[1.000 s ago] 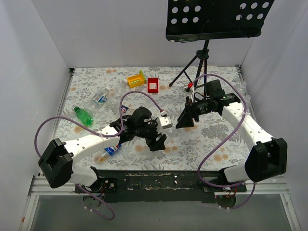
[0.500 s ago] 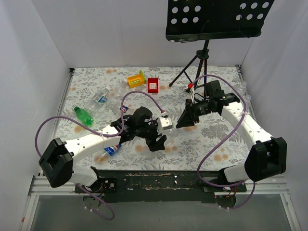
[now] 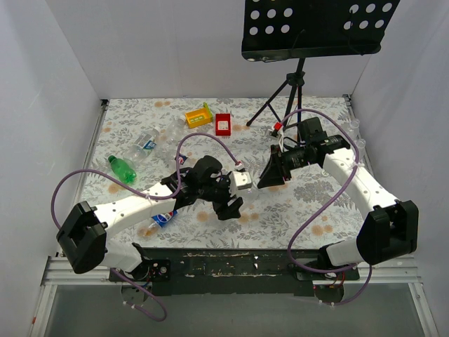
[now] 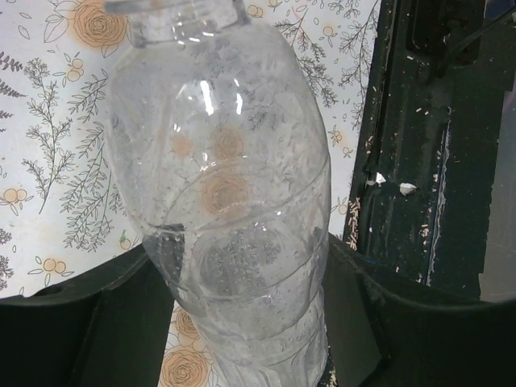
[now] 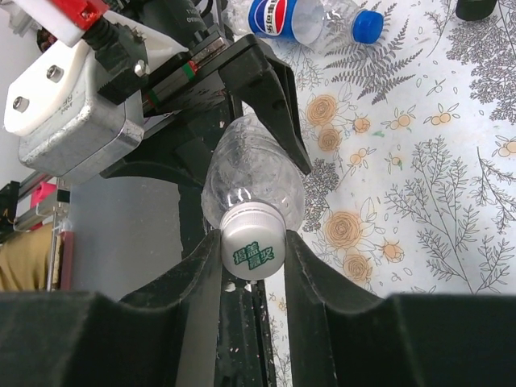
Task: Unscrew the bottle caps
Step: Unscrew the bottle cap from the plastic bottle.
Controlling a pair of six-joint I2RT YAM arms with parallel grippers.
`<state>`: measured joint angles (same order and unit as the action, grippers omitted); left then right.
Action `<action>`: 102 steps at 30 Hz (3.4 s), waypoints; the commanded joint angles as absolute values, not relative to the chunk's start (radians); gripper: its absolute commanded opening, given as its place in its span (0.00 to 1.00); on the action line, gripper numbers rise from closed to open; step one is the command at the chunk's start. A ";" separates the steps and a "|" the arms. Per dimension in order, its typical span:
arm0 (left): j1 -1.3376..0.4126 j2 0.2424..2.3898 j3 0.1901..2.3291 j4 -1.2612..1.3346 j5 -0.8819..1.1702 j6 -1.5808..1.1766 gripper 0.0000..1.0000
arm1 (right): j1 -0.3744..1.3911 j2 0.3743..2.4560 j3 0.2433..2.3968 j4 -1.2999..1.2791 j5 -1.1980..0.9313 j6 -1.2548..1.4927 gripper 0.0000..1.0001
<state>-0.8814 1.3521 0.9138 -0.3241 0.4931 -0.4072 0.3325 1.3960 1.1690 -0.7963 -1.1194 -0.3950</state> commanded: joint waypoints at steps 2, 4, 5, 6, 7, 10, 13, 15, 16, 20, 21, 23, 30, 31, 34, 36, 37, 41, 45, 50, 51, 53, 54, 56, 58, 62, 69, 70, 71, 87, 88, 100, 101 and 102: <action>-0.885 1.305 0.913 -0.319 0.506 -0.371 0.16 | 0.348 1.393 1.227 -0.886 -1.180 -0.532 0.09; -0.885 1.293 0.902 -0.316 0.525 -0.359 0.16 | 0.360 1.387 1.236 -0.935 -1.180 -0.628 0.06; -0.882 1.284 0.896 -0.313 0.534 -0.353 0.16 | 0.376 1.385 1.242 -0.972 -1.175 -0.685 0.05; -0.879 1.278 0.890 -0.313 0.555 -0.344 0.16 | 0.389 1.382 1.249 -1.012 -1.174 -0.760 0.04; -0.874 1.269 0.885 -0.313 0.577 -0.335 0.16 | 0.405 1.379 1.253 -1.053 -1.164 -0.834 0.04; -0.842 1.256 0.874 -0.330 0.710 -0.302 0.17 | 0.443 1.358 1.259 -1.176 -1.158 -1.090 0.03; -0.784 1.265 0.882 -0.368 0.857 -0.288 0.17 | 0.457 1.300 1.240 -1.187 -1.129 -1.257 0.03; -0.747 1.272 0.887 -0.377 0.925 -0.291 0.17 | 0.468 1.244 1.207 -1.091 -1.063 -1.246 0.03; -0.741 1.270 0.888 -0.373 0.936 -0.296 0.17 | 0.471 1.217 1.189 -1.025 -1.025 -1.217 0.03; -0.732 1.276 0.903 -0.376 0.950 -0.318 0.15 | 0.479 1.201 1.201 -1.008 -0.968 -1.233 0.03; -0.732 1.278 0.910 -0.382 0.950 -0.314 0.16 | 0.479 1.198 1.201 -1.006 -0.966 -1.235 0.03; -0.732 1.278 0.907 -0.394 0.940 -0.314 0.15 | 0.479 1.180 1.184 -0.991 -0.963 -1.232 0.03; -0.733 1.272 0.888 -0.405 0.829 -0.322 0.13 | 0.480 1.141 1.103 -0.930 -0.957 -1.163 0.06; -0.733 1.272 0.891 -0.408 0.816 -0.322 0.12 | 0.479 1.138 1.095 -0.920 -0.966 -1.145 0.06; -0.744 1.267 0.896 -0.408 0.778 -0.325 0.12 | 0.479 1.135 1.068 -0.893 -0.986 -1.091 0.09; -0.753 1.259 0.897 -0.408 0.749 -0.327 0.12 | 0.476 1.124 1.048 -0.873 -0.992 -1.066 0.10; -0.759 1.256 0.897 -0.407 0.732 -0.327 0.12 | 0.472 1.121 1.040 -0.862 -0.994 -1.052 0.11; -0.787 1.255 0.899 -0.407 0.677 -0.324 0.12 | 0.453 1.112 1.025 -0.838 -1.018 -1.013 0.13; -0.805 1.253 0.896 -0.402 0.638 -0.325 0.12 | 0.426 1.109 1.025 -0.819 -1.054 -0.974 0.16; -0.813 1.243 0.887 -0.384 0.615 -0.334 0.12 | 0.402 1.104 1.012 -0.790 -1.071 -0.915 0.29; -0.813 1.239 0.885 -0.383 0.612 -0.334 0.12 | 0.396 1.103 1.011 -0.785 -1.078 -0.907 0.35; -0.815 1.238 0.879 -0.382 0.601 -0.337 0.12 | 0.376 1.100 1.009 -0.772 -1.092 -0.867 0.52; -0.813 1.238 0.876 -0.382 0.595 -0.339 0.12 | 0.364 1.098 1.009 -0.764 -1.100 -0.848 0.59; -0.818 1.238 0.870 -0.383 0.575 -0.339 0.12 | 0.336 1.092 1.014 -0.744 -1.112 -0.807 0.69; -0.822 1.235 0.865 -0.382 0.563 -0.337 0.12 | 0.304 1.089 1.020 -0.745 -1.127 -0.778 0.73; -0.825 1.224 0.858 -0.379 0.543 -0.337 0.12 | 0.239 1.065 1.005 -0.753 -1.147 -0.764 0.77; -0.836 1.221 0.844 -0.370 0.517 -0.345 0.12 | 0.172 1.037 0.999 -0.772 -1.134 -0.738 0.78; -0.838 1.223 0.845 -0.368 0.508 -0.350 0.12 | 0.166 1.040 1.000 -0.769 -1.131 -0.718 0.78; -0.841 1.221 0.845 -0.365 0.499 -0.354 0.12 | 0.161 1.045 1.002 -0.767 -1.128 -0.694 0.78; -0.914 1.233 0.854 -0.319 0.321 -0.391 0.12 | 0.147 1.112 1.003 -0.667 -1.100 -0.316 0.77; -0.919 1.236 0.854 -0.315 0.311 -0.391 0.12 | 0.146 1.111 0.994 -0.652 -1.089 -0.286 0.77; -0.946 1.282 0.890 -0.299 0.267 -0.382 0.12 | 0.173 1.190 0.985 -0.615 -1.080 -0.106 0.75; -0.950 1.284 0.893 -0.299 0.262 -0.383 0.12 | 0.185 1.196 0.983 -0.615 -1.074 -0.103 0.75; -0.951 1.287 0.899 -0.298 0.259 -0.383 0.12 | 0.201 1.204 0.982 -0.615 -1.068 -0.097 0.75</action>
